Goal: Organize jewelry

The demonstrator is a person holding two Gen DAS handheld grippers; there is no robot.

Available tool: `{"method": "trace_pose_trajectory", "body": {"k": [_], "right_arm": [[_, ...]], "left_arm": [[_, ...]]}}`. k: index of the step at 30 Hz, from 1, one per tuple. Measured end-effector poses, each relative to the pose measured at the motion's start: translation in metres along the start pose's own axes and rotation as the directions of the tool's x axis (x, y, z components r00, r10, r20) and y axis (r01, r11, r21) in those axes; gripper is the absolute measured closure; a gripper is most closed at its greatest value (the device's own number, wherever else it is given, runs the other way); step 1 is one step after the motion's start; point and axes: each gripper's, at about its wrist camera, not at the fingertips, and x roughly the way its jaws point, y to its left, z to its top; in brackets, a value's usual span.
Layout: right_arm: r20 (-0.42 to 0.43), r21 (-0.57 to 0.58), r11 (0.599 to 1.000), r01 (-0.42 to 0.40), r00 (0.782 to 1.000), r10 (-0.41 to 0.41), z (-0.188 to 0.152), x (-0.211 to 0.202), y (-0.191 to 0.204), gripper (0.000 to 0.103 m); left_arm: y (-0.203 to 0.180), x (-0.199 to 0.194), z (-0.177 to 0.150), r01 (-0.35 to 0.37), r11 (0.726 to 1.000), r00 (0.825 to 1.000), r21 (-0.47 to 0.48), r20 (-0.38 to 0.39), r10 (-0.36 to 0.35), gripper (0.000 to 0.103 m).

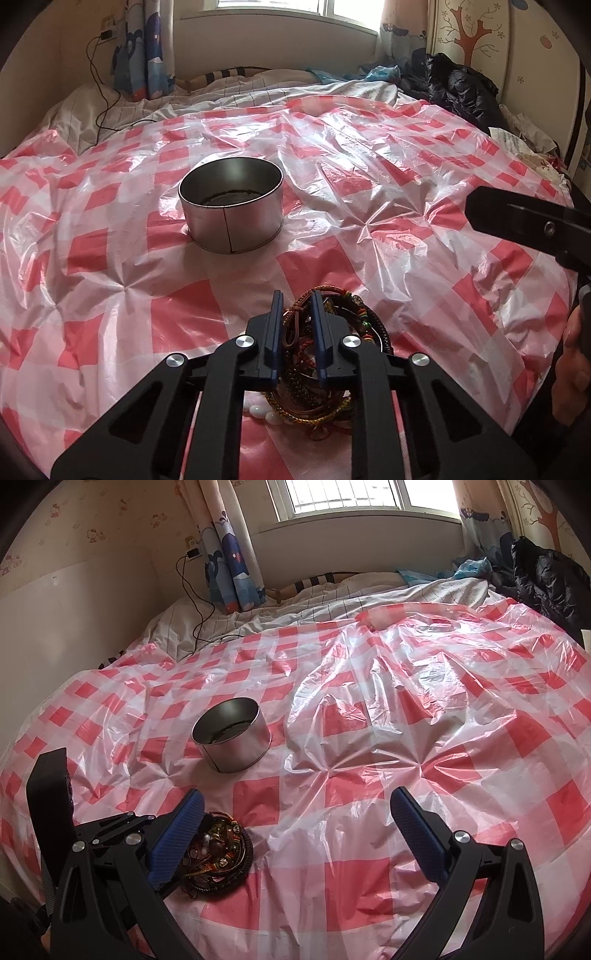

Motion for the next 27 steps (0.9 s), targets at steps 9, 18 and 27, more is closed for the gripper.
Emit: {"method": "trace_pose_trajectory", "body": {"k": [9,18,27], "right_arm": [[-0.012,0.021,1.000,-0.003,1.000,0.003,-0.001,0.003,-0.006,0.006],[-0.030,0.041,0.999,-0.009,0.999,0.011,-0.002,0.008,-0.010,0.006],[-0.070,-0.023,0.998,-0.052,0.996,0.050,-0.007,0.017,0.004,0.006]], "left_arm": [[0.024,-0.023,0.005,0.141,0.983,0.989,-0.114,0.067,-0.134,0.099],[0.061,-0.053,0.008,0.332,0.904,0.937,-0.271,0.203,-0.283,0.099],[0.073,-0.067,0.016,0.196,0.950,0.969,-0.243,0.199,-0.149,0.099]]}}
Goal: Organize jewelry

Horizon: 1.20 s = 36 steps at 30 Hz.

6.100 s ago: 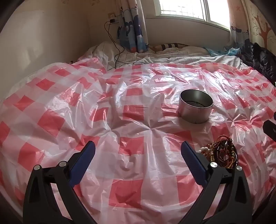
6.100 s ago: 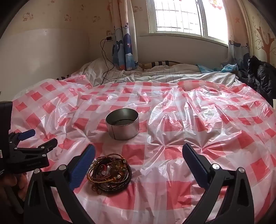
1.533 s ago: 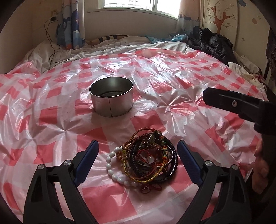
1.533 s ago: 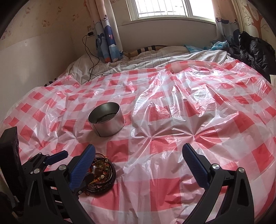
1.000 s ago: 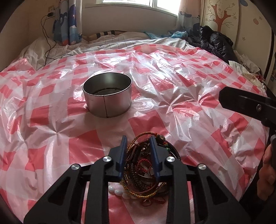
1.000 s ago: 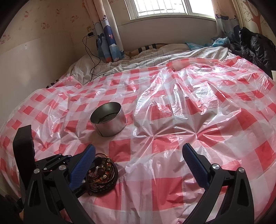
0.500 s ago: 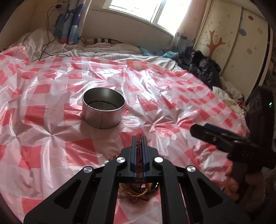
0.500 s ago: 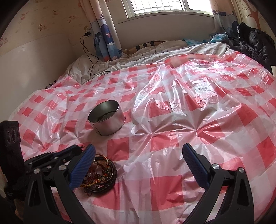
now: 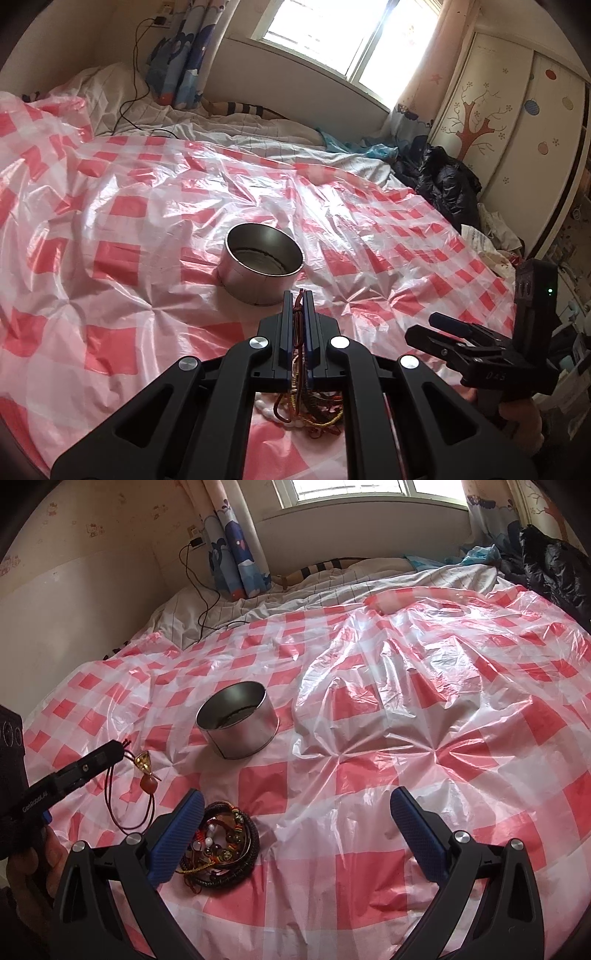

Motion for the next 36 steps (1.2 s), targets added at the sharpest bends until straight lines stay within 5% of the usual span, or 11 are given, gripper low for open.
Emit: {"method": "trace_pose_trajectory", "body": {"k": [4,9,13,23,28,36], "right_arm": [[-0.017,-0.064,0.998,-0.013,1.000,0.012,0.000,0.009,0.013,0.006],[-0.042,-0.181,0.983,0.009,0.999,-0.017,-0.009,0.020,0.034,0.008],[-0.070,-0.250,0.968,0.027,0.996,-0.046,-0.015,0.031,0.045,0.041],[-0.137,-0.302,0.953,0.007,0.989,-0.051,-0.024,0.057,0.055,0.089],[-0.113,-0.319,0.947,0.028,0.991,-0.067,-0.026,0.056,0.059,0.096],[-0.074,-0.101,0.986,-0.130,0.990,0.122,-0.009,0.036,0.030,0.096]], "left_arm": [[0.003,0.002,0.001,-0.083,0.996,0.997,0.036,-0.003,0.083,0.099],[0.007,0.002,0.001,-0.104,0.994,0.994,0.037,-0.008,0.105,0.098],[0.007,0.003,0.000,-0.103,0.994,0.995,0.033,-0.011,0.103,0.098],[0.003,0.003,-0.002,-0.094,0.995,0.995,0.036,-0.012,0.095,0.098],[0.003,0.003,-0.002,-0.094,0.995,0.995,0.035,-0.012,0.095,0.098],[0.003,0.004,-0.001,-0.094,0.995,0.996,0.030,-0.009,0.094,0.098]]}}
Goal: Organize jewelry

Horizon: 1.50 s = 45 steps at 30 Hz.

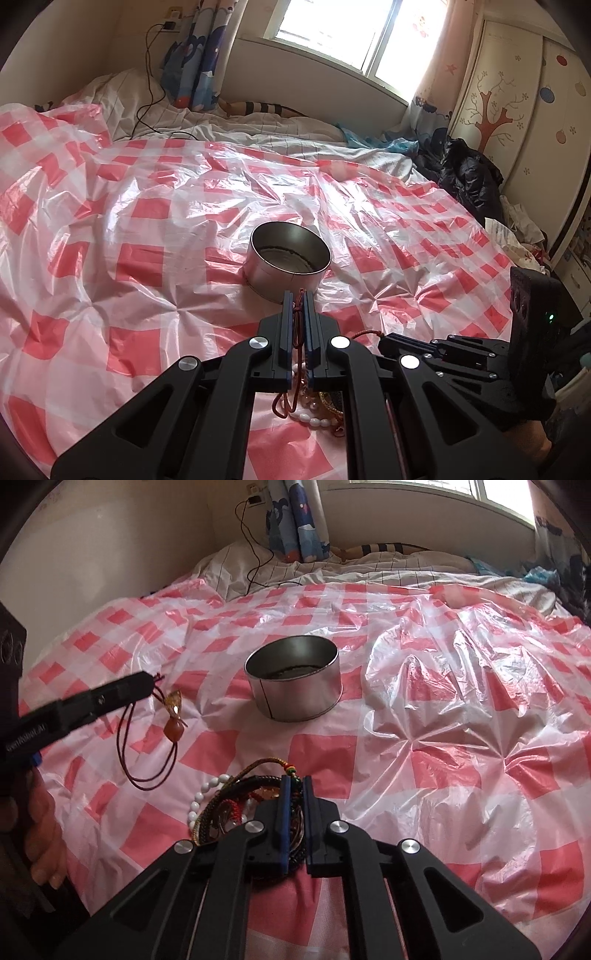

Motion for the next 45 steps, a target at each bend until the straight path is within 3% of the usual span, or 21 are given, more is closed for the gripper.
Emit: {"method": "trace_pose_trajectory", "body": {"k": [5,8,23,33,35,37,38,40,42,44,45], "right_arm": [[0.102,0.110,0.982,-0.151,0.985,0.140,0.007,-0.023,-0.014,0.096],[0.150,0.142,0.970,-0.198,0.973,0.176,0.011,-0.034,-0.019,0.096],[0.219,0.167,0.965,-0.204,0.961,0.166,0.028,-0.047,-0.034,0.096],[0.226,0.147,0.965,-0.219,0.957,0.183,0.056,-0.035,-0.036,0.096],[0.226,0.146,0.966,-0.215,0.958,0.179,0.062,-0.032,-0.038,0.096],[0.225,0.148,0.966,-0.210,0.959,0.174,0.067,-0.028,-0.041,0.096],[0.224,0.150,0.966,-0.211,0.959,0.175,0.071,-0.025,-0.043,0.096],[0.221,0.156,0.963,-0.221,0.958,0.184,0.080,-0.017,-0.045,0.096],[0.216,0.159,0.958,-0.241,0.955,0.204,0.090,-0.008,-0.045,0.096],[0.203,0.154,0.952,-0.264,0.952,0.231,0.099,0.005,-0.040,0.096],[0.193,0.152,0.951,-0.271,0.951,0.240,0.103,0.011,-0.037,0.096]], "left_arm": [[-0.002,0.001,-0.001,-0.003,1.000,1.000,0.006,0.000,0.003,0.098],[-0.002,0.001,-0.001,-0.006,1.000,1.000,0.006,0.000,0.006,0.098],[-0.012,0.009,0.015,0.024,0.999,0.998,0.033,0.059,-0.026,0.098],[-0.019,0.049,0.065,0.104,0.994,0.986,0.021,0.126,-0.106,0.098],[-0.015,0.070,0.075,0.105,0.994,0.989,0.002,0.104,-0.105,0.098],[-0.009,0.101,0.081,0.108,0.994,0.994,-0.024,0.016,-0.107,0.098],[-0.006,0.118,0.081,0.092,0.995,0.994,-0.033,-0.056,-0.094,0.098],[0.006,0.131,0.077,0.023,0.998,0.995,-0.055,-0.096,-0.028,0.097],[0.016,0.126,0.080,0.015,0.995,0.997,-0.103,-0.078,-0.024,0.091],[0.024,0.108,0.087,-0.005,0.992,1.000,-0.124,-0.014,0.003,0.063],[0.028,0.097,0.090,-0.014,0.990,1.000,-0.144,0.024,0.018,0.057]]}}
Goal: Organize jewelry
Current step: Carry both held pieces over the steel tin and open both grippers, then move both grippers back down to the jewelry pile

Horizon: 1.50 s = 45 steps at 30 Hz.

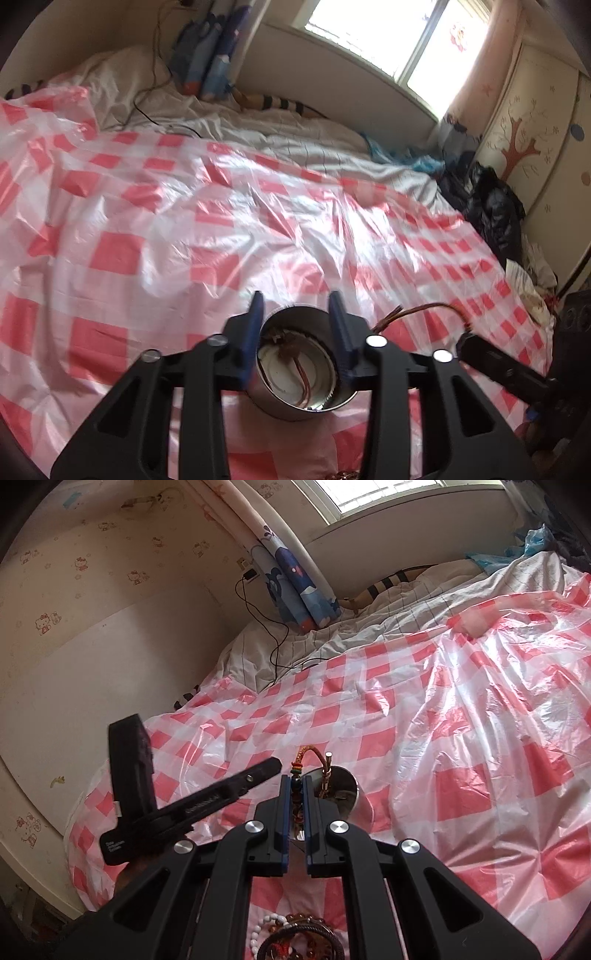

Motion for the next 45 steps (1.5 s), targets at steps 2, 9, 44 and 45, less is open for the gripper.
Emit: {"method": "trace_pose_trajectory", "body": {"k": [2,9,44,45], "right_arm": [[-0.033,0.013,1.000,-0.018,0.999,0.019,0.001,0.018,0.001,0.096],[-0.100,-0.023,0.983,0.181,0.978,-0.183,-0.009,0.037,-0.014,0.056],[-0.011,-0.121,0.916,0.381,0.923,-0.385,-0.102,-0.064,0.012,0.011],[-0.005,-0.117,0.916,0.383,0.922,-0.386,-0.101,-0.065,0.012,0.011]], "left_arm": [[0.009,-0.019,0.006,-0.006,0.999,0.998,-0.040,0.059,0.008,0.049],[0.020,-0.057,-0.009,-0.113,0.993,0.991,-0.033,0.065,0.115,0.042],[0.002,-0.087,-0.113,-0.170,0.985,0.982,0.015,-0.078,0.171,0.025],[0.006,-0.088,-0.112,-0.164,0.987,0.984,-0.002,-0.077,0.163,0.025]]}}
